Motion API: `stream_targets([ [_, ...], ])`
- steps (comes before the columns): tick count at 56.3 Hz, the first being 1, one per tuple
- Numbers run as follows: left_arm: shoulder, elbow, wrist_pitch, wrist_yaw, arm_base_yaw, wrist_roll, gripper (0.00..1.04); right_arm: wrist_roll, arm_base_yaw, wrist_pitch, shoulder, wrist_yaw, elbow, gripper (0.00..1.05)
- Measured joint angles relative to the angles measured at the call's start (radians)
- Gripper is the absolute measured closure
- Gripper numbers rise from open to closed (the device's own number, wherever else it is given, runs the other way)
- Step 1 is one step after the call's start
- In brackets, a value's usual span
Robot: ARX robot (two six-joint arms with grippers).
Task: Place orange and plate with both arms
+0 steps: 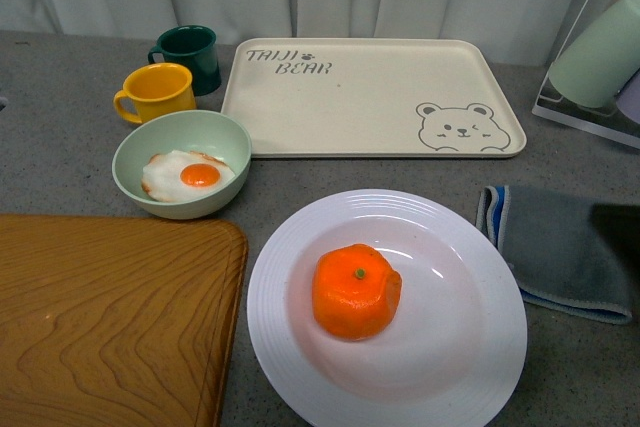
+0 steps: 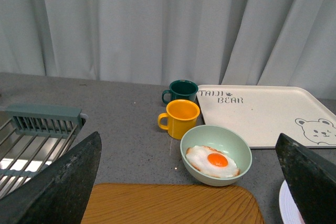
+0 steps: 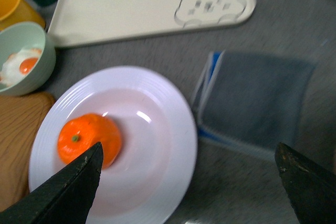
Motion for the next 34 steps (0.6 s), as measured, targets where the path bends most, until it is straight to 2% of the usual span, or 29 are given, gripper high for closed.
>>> stream_targets([
  [14, 0.0, 0.0, 0.0, 0.0, 0.0, 0.0, 0.07, 0.272, 0.04, 0.01, 0.363, -0.14, 0.109, 0.09],
  [34, 0.0, 0.0, 0.0, 0.0, 0.0, 0.0, 0.07, 0.35, -0.014, 0.05, 0.68, -0.231, 0.23, 0.09],
])
